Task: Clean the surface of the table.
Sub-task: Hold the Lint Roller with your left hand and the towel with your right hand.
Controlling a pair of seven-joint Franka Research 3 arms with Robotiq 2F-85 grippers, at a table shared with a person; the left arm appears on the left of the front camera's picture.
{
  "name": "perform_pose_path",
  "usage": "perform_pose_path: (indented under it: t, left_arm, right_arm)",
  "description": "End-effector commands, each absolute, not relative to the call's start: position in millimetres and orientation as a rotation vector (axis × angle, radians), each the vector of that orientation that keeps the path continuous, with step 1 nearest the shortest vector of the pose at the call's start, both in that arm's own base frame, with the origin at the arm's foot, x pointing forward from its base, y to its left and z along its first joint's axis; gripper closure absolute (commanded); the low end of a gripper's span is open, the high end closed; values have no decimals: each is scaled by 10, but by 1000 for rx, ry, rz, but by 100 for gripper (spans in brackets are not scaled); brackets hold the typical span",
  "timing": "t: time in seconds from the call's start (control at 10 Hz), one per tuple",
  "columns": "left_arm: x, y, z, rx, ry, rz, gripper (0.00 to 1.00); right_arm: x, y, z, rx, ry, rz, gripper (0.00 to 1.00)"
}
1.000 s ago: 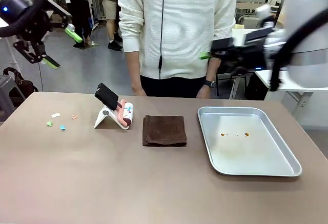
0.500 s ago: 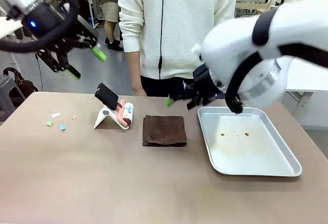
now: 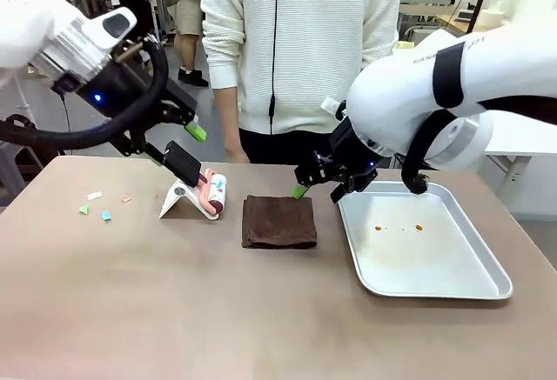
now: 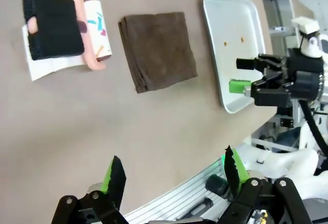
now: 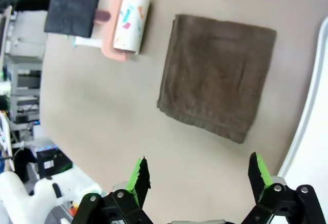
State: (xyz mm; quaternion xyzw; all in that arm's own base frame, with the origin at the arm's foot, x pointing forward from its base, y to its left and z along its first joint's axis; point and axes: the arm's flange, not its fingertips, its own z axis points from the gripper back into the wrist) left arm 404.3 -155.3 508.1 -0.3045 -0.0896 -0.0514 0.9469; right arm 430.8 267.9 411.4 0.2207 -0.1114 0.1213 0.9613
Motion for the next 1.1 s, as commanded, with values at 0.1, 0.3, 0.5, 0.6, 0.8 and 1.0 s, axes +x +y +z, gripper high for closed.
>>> perform_pose_path:
  t: [0.1,0.3,0.5,0.6,0.8,1.0]
  left_arm:
    - [4179,-1605,4950,-607,-123,-100,0]
    - [4078,-1611,4977,-609,-165,-113,0]
    - [4078,-1611,4977,-609,-165,-113,0]
    - [4111,-1629,4931,-607,-153,-112,0]
    - [4483,-1624,4751,-524,-136,-9,0]
    - [4840,-1551,4492,-525,-101,87,0]
  right_arm:
    - [4308,2679,4114,447,-226,246,0]
    - [4308,2679,4114,447,-226,246,0]
    - [4308,2679,4114,447,-226,246,0]
    - [4320,2724,4084,460,-221,227,0]
    - [4545,2844,3974,406,-171,206,0]
    - [4821,2991,3820,354,-114,181,0]
